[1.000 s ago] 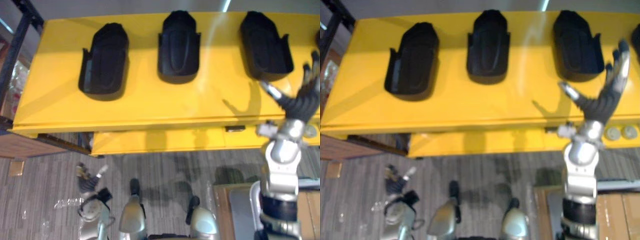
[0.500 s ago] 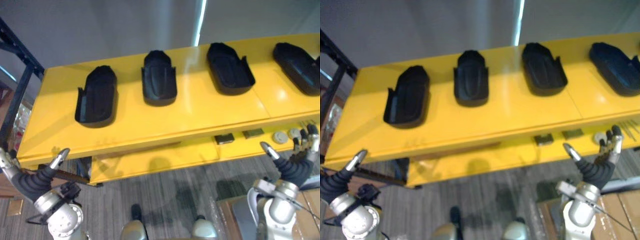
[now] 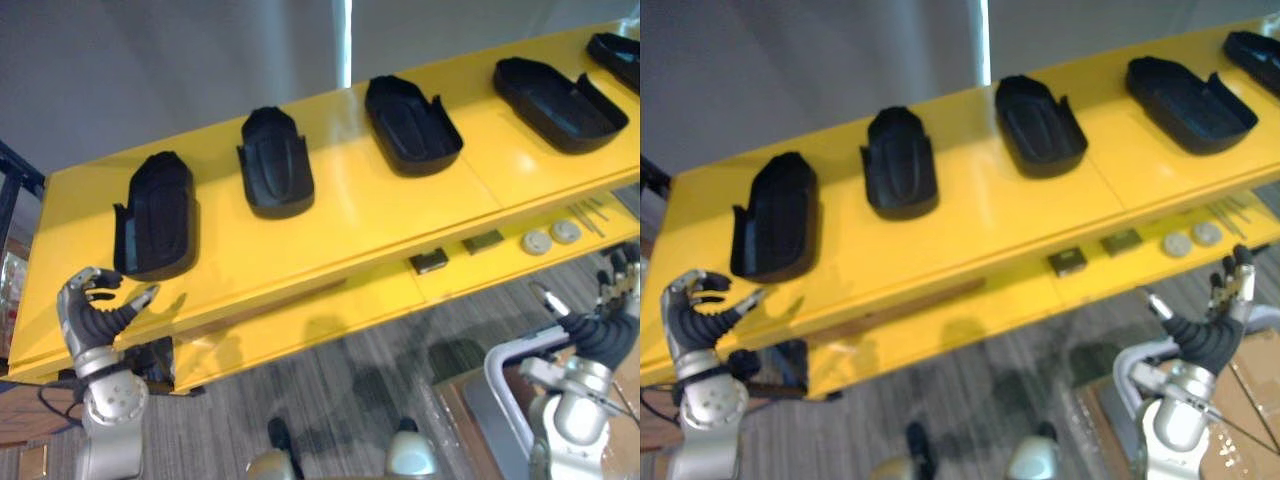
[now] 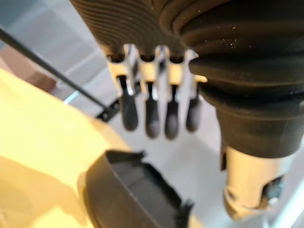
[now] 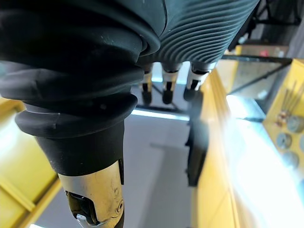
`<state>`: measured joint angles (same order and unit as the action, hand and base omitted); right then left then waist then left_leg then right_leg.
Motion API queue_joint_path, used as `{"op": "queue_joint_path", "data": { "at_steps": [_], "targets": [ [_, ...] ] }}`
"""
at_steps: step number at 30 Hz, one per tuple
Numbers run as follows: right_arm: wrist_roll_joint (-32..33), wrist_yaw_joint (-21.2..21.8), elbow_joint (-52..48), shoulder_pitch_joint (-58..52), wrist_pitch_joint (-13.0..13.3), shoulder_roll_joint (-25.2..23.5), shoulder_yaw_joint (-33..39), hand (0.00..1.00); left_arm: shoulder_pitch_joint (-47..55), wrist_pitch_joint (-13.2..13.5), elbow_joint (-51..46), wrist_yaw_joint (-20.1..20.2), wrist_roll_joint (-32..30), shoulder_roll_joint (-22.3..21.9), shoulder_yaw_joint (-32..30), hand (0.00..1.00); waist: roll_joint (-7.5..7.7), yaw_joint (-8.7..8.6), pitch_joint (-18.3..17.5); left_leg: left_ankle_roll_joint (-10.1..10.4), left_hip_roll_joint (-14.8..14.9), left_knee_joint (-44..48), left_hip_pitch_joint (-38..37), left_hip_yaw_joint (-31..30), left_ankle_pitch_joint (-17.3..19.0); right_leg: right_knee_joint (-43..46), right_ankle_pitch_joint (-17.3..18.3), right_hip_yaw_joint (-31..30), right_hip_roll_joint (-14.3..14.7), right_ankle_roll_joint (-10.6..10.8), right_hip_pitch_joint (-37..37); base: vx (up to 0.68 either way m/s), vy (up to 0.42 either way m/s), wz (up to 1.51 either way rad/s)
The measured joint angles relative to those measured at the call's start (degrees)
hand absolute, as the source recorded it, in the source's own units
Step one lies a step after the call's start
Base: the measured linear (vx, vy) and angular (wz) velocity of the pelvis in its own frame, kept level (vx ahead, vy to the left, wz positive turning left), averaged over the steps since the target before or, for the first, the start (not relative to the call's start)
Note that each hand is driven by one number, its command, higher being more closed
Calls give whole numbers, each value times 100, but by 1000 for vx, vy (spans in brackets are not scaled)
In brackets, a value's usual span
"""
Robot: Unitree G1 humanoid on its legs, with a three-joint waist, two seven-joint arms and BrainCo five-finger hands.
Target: Walk over and take plastic housings, then place them on the shelf
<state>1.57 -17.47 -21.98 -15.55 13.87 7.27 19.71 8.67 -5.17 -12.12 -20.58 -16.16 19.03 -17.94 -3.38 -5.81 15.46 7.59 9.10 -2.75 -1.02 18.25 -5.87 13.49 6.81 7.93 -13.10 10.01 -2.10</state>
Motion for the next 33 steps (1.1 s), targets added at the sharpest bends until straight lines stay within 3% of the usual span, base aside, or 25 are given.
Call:
{"op": "queue_joint_path", "data": {
  "at_steps": [8,14,23,28,31,33],
  "targets": [
    [-5,14,0,-56,0,166,16,0,-281,-191,520,344,722,137,140,100,-126,-140,-9,-1,-2,0,4,91,1,41,0,-93,3,0,-98,-12,3,-5],
    [-6,31,0,-47,0,224,48,0,-422,-341,785,605,723,141,345,100,-250,-146,5,-2,-2,4,14,141,2,85,0,-165,7,0,-176,-8,2,-4],
    [-6,32,-3,-117,-2,235,50,0,-356,-286,594,608,961,303,277,100,-271,-138,14,-5,-5,4,17,137,6,78,0,-164,4,0,-175,0,0,0],
    [-7,26,-46,-126,-6,231,53,0,-47,-293,129,1025,958,289,267,100,-352,-123,56,-12,-7,12,28,128,13,74,0,-156,3,0,-174,0,0,0],
    [-52,-146,-93,-144,-226,216,72,0,92,-337,-16,1318,953,275,261,100,-439,-123,81,-19,-7,30,58,107,18,70,1,-134,0,0,-178,-8,1,3],
    [166,-339,-56,-176,-604,177,238,0,142,-359,-49,1421,955,268,259,100,-474,-124,87,-20,-7,38,98,90,18,60,1,-111,-3,0,-196,-4,2,6]
  ]
}}
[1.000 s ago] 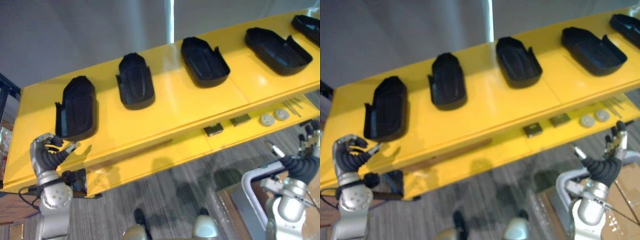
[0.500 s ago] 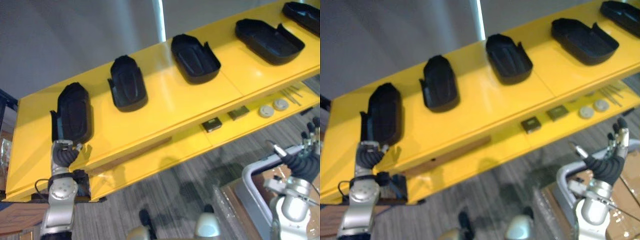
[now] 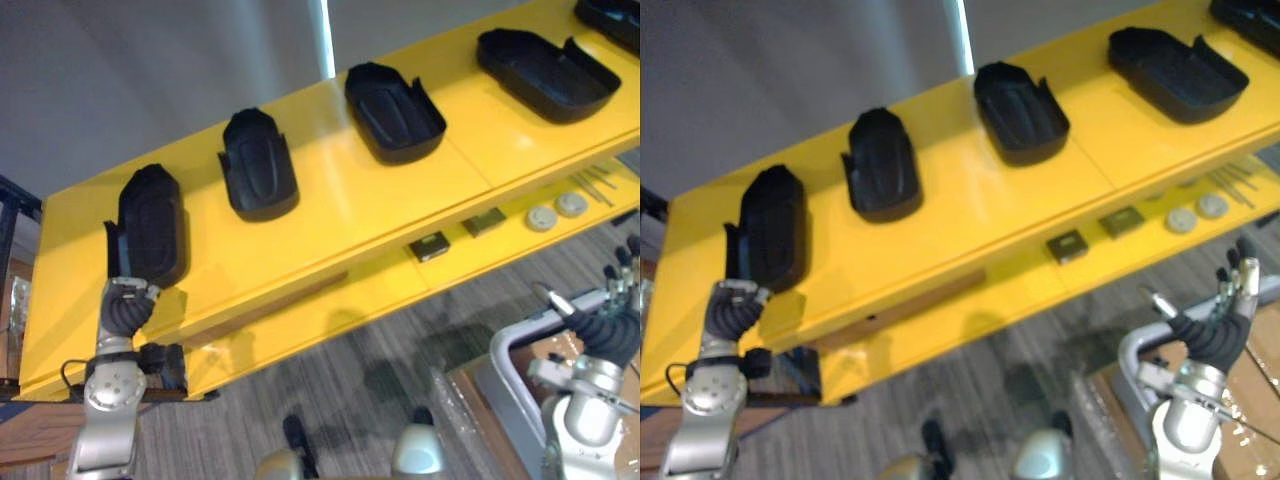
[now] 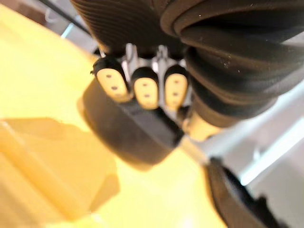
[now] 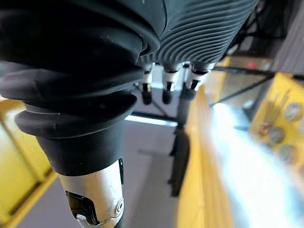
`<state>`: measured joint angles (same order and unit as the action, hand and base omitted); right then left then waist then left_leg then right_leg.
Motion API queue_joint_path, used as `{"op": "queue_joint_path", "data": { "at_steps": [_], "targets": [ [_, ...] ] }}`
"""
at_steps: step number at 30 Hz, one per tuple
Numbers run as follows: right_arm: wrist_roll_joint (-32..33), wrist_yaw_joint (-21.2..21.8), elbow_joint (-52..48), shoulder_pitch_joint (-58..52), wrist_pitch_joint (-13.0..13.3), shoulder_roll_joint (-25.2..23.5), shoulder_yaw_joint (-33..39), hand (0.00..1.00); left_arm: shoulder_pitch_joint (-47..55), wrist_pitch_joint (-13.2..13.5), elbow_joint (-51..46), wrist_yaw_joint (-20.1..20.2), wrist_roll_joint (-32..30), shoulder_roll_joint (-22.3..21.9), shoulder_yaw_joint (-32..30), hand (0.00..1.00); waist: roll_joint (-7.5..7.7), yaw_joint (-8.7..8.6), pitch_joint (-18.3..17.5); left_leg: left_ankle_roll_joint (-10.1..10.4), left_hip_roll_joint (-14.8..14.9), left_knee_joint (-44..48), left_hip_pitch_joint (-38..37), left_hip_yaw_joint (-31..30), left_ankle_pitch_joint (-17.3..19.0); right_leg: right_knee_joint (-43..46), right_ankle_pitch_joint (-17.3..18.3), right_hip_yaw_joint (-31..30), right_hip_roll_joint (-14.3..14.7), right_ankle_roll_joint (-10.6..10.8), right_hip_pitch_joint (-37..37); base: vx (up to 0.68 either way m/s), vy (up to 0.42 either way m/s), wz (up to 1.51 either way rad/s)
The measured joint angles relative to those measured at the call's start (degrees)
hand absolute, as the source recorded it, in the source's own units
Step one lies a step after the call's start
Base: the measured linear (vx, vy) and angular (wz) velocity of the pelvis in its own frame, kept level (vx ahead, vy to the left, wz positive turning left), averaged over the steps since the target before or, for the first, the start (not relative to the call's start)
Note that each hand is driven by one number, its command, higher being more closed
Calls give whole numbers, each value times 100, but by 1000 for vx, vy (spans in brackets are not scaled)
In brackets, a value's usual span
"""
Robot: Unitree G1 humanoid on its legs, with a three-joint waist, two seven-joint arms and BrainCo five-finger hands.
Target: Walk over and take plastic housings, then place them on the shelf
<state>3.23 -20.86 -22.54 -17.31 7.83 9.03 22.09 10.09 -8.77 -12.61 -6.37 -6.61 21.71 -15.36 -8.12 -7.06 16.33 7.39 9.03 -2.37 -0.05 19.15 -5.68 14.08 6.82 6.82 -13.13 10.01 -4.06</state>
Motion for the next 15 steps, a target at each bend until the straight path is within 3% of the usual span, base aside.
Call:
{"op": "queue_joint_path", "data": {
  "at_steps": [1,2,7,15],
  "targets": [
    [348,-189,311,-41,-306,-63,284,0,86,-11,-1,35,0,-2,-4,100,-11,3,14,0,0,-6,10,-3,0,-10,0,11,0,0,-6,2,2,3],
    [468,-224,434,-75,-404,-99,379,0,124,-12,-1,35,0,-2,-7,100,-12,2,14,0,0,-7,10,-1,1,-16,0,11,0,0,-5,0,0,0],
    [727,-210,918,-646,-658,-466,620,0,341,-13,-108,39,168,-2,-24,100,-55,-24,30,5,-2,-8,12,14,33,-47,3,10,1,-2,0,0,0,0],
    [720,823,2251,-713,-820,-490,230,0,246,-12,-194,117,168,7,-24,100,-42,1,38,8,-2,-1,17,-54,36,-51,10,77,-3,-10,55,-1,0,3]
  ]
}}
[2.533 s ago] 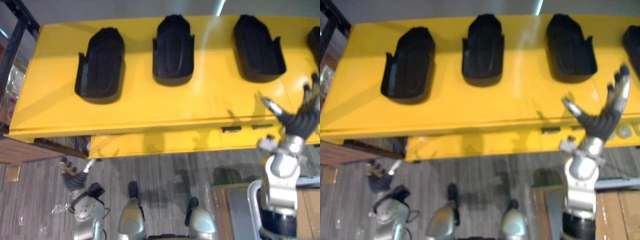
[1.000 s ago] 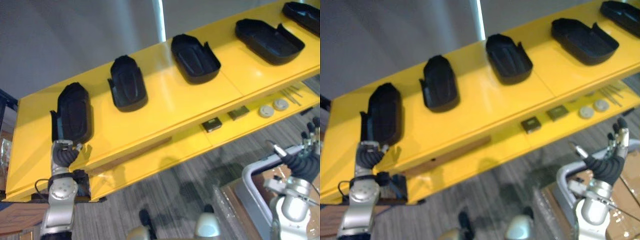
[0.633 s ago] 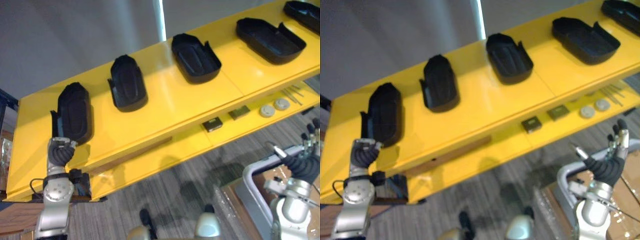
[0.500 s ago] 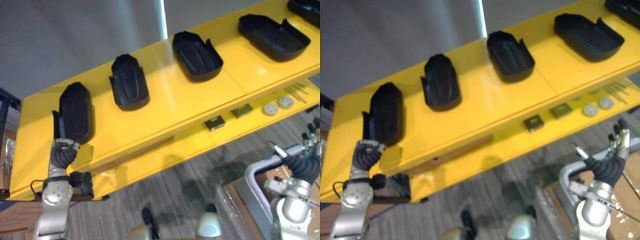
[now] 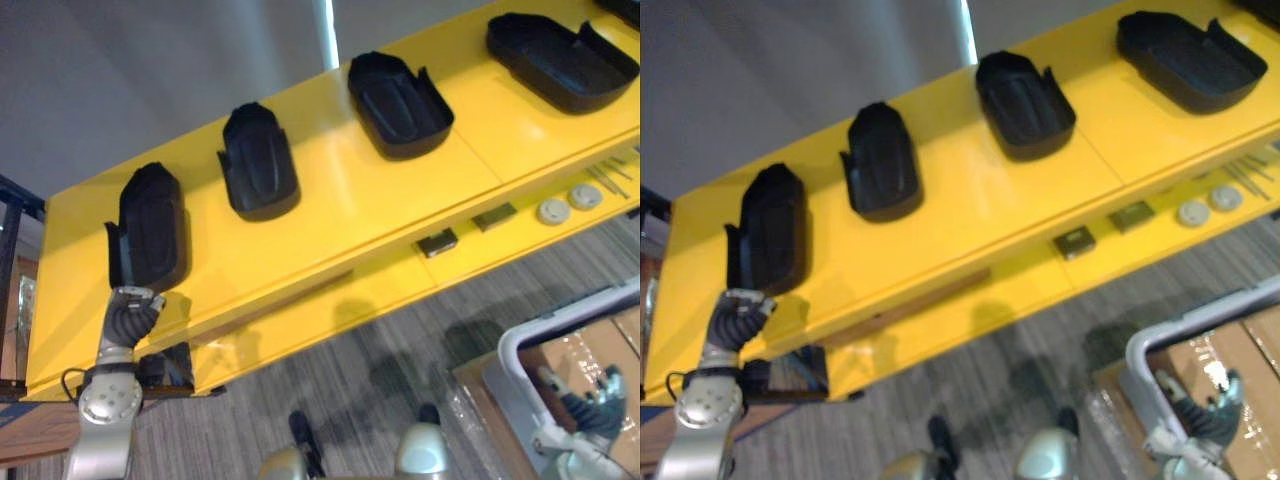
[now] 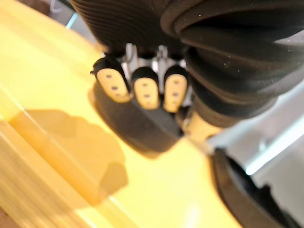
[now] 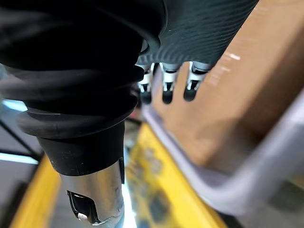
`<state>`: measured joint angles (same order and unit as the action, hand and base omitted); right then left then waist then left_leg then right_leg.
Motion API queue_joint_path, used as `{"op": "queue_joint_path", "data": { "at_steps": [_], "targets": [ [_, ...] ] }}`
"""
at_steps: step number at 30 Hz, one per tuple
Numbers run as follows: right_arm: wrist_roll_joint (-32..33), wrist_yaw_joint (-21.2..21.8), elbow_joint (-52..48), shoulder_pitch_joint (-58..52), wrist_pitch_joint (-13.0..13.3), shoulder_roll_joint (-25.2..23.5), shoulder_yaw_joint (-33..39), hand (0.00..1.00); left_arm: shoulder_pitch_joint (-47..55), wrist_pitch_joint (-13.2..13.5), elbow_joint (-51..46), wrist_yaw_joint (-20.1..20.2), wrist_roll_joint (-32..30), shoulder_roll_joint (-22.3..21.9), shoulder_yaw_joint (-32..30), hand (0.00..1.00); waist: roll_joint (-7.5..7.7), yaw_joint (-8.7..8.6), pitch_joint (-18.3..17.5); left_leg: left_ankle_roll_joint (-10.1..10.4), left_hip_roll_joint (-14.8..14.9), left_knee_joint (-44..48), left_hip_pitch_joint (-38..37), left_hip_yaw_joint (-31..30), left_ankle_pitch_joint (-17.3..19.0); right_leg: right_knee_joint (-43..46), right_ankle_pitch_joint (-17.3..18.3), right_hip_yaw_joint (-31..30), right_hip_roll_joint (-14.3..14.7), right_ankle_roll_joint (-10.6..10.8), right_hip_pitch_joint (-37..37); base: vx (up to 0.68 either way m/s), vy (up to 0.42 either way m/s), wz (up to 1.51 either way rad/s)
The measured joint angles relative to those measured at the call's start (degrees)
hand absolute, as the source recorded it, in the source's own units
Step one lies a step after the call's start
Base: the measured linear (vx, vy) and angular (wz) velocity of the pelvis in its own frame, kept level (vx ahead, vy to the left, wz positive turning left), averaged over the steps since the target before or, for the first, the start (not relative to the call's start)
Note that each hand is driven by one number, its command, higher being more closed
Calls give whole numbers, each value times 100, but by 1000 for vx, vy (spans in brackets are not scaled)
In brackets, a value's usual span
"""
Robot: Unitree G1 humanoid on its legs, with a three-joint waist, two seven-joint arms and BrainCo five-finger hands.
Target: Walk over and take plastic housings, then place them on the shelf
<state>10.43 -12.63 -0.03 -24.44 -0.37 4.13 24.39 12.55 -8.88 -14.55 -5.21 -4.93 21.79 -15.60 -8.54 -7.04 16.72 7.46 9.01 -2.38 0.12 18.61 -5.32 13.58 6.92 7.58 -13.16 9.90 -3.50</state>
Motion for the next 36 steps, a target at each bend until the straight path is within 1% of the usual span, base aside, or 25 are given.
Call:
{"op": "queue_joint_path", "data": {
  "at_steps": [3,4,5,7,9,11,13,16,22,23,24,25,28,30,34,36],
  "targets": [
    [-10,291,339,9,18,26,-162,0,-68,-53,26,41,-57,28,4,100,20,3,12,0,0,9,-6,-54,0,-18,6,46,-1,-7,57,-14,1,8],
    [-18,298,379,9,20,43,-202,0,-91,-76,34,41,-68,34,4,100,25,5,16,0,0,9,-3,-55,0,-18,7,47,-1,-8,56,-9,2,3],
    [-25,301,472,12,50,76,-266,0,-161,-155,77,42,-69,40,7,100,35,12,22,0,0,9,-1,-61,-1,-19,7,51,0,-8,59,0,0,0],
    [-53,297,569,22,71,82,-270,0,-267,-186,270,42,-72,62,11,100,44,12,26,1,0,6,0,-62,-1,-23,6,53,0,-8,61,0,0,0],
    [-52,293,657,22,146,100,-270,0,-332,-278,415,44,-72,188,51,100,60,6,35,1,2,-1,1,-62,-1,-28,5,54,2,-7,60,0,0,0],
    [-53,281,744,29,188,153,-273,0,-446,-408,517,57,-90,372,73,100,104,-4,62,1,2,-7,1,-58,-1,-36,3,53,4,-6,60,0,0,0],
    [-54,274,744,35,195,158,-281,0,-513,-465,545,77,-218,490,76,100,152,-7,86,2,4,-10,0,-58,-1,-37,2,53,7,-6,61,0,0,0],
    [-55,270,743,34,261,171,-366,0,-678,-609,754,83,-257,526,82,100,212,-11,94,2,4,-18,0,-55,-2,-44,-1,50,8,-5,60,0,0,0],
    [-65,277,743,34,290,175,-377,0,-837,-614,1102,63,-233,546,133,100,232,-22,95,2,5,-18,-5,-45,-1,-44,-3,42,9,-6,60,0,0,0],
    [-67,277,743,34,291,175,-378,0,-871,-615,1179,41,-233,604,182,100,236,-24,97,2,5,-16,-7,-42,-1,-43,-4,38,9,-5,60,0,0,0],
    [-99,278,743,35,294,176,-379,0,-929,-616,1303,16,-232,757,328,100,252,-26,105,2,8,-13,-11,-36,-1,-42,-7,32,12,-7,59,0,0,0],
    [-128,279,743,38,297,177,-382,0,-964,-615,1354,10,-231,784,339,100,260,-28,110,2,9,-12,-12,-32,-1,-42,-9,29,12,-7,58,0,0,0],
    [-215,277,800,75,311,211,-435,0,-1195,-619,1724,-32,-231,856,354,100,337,-33,120,5,9,-11,-19,13,1,-43,-14,-10,15,-9,38,0,0,-7],
    [-221,280,835,83,312,239,-494,0,-1311,-616,1964,-126,-224,993,455,100,417,-41,90,12,12,-12,-18,76,6,-24,-15,-81,22,-8,-24,2,4,-12],
    [-221,282,842,107,312,253,-493,0,-1553,-600,2268,-165,-191,1149,527,100,458,-61,93,16,11,-3,-31,98,9,-10,-17,-132,25,-5,-35,2,4,-4],
    [-220,289,843,120,312,263,-493,0,-1620,-596,2397,-279,-169,1151,534,100,465,-89,92,18,12,-1,-40,110,11,-6,-17,-144,25,-5,-35,-4,3,-2]
  ]
}}
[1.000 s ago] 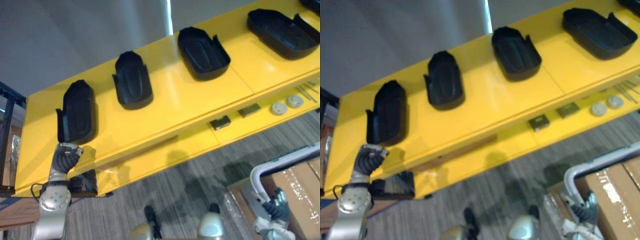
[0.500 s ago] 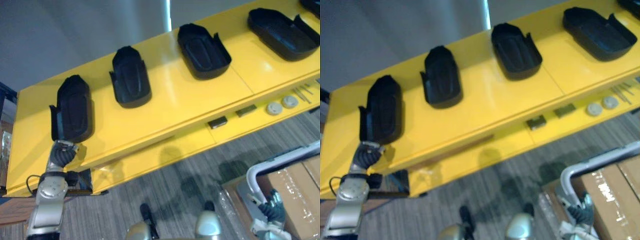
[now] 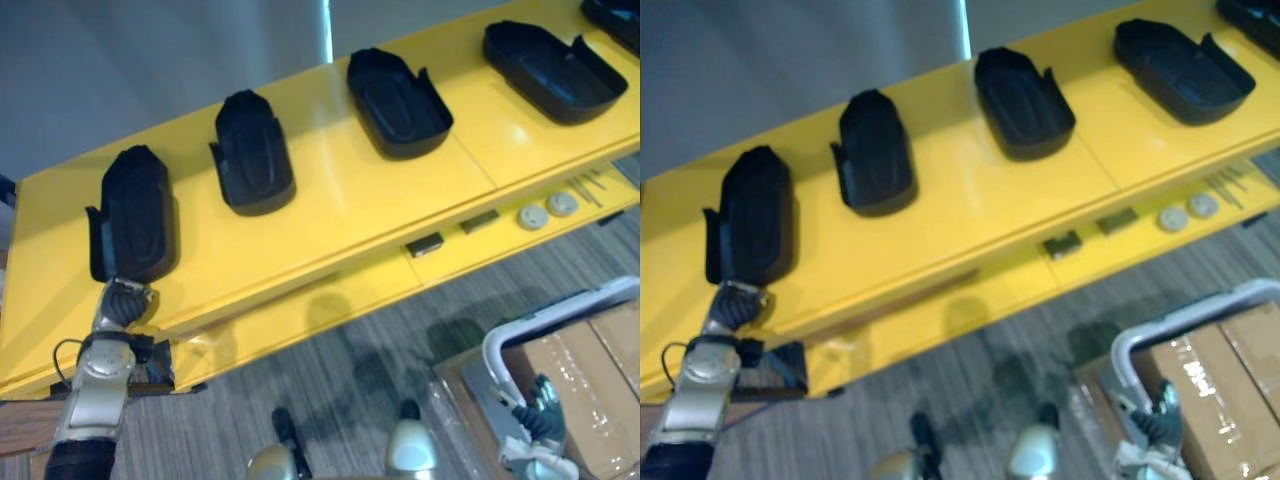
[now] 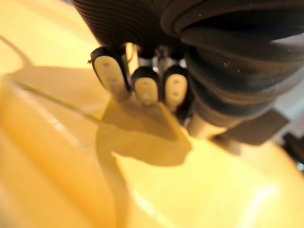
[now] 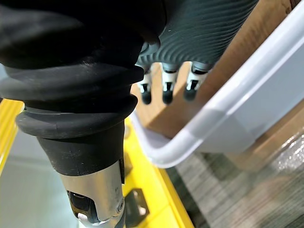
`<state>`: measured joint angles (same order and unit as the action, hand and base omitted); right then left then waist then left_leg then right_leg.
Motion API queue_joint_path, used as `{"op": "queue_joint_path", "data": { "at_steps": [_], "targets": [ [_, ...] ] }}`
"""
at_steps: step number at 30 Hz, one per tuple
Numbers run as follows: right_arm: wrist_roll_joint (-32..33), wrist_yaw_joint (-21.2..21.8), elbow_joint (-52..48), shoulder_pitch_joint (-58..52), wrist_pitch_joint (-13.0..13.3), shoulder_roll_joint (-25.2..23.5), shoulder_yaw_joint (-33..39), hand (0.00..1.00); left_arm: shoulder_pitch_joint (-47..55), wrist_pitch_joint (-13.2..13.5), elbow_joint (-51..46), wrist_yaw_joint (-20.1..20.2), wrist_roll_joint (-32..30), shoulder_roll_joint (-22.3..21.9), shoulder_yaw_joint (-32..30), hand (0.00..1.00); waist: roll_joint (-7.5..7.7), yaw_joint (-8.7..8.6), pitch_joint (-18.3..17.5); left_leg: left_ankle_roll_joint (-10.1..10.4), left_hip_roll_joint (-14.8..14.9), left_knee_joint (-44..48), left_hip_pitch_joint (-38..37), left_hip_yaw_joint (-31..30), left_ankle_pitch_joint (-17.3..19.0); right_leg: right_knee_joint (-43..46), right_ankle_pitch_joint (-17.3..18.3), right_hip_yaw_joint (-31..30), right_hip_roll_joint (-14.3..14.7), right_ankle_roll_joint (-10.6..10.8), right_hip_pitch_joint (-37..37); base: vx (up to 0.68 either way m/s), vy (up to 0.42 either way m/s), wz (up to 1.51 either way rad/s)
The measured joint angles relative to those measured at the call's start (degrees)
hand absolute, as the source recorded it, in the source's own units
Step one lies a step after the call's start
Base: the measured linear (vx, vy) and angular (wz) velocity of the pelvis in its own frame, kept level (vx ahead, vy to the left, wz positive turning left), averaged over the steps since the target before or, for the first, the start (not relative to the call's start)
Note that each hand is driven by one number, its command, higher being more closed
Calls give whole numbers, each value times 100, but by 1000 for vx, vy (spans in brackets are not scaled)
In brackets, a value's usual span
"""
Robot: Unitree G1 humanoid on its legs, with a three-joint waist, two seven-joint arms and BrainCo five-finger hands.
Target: Walk over and take plastic housings, then place them on the shelf
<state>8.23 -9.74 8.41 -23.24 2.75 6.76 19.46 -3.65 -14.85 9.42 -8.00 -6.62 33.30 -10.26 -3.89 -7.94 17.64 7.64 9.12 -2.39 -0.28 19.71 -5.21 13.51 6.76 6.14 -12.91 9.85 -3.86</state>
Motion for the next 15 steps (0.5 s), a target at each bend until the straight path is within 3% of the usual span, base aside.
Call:
{"op": "queue_joint_path", "data": {
  "at_steps": [15],
  "targets": [
    [-2,15,139,108,94,19,-193,0,-629,142,655,-867,222,74,3,100,232,-83,116,18,18,104,-57,157,93,30,16,-166,16,-27,-39,-8,3,-5]
  ]
}}
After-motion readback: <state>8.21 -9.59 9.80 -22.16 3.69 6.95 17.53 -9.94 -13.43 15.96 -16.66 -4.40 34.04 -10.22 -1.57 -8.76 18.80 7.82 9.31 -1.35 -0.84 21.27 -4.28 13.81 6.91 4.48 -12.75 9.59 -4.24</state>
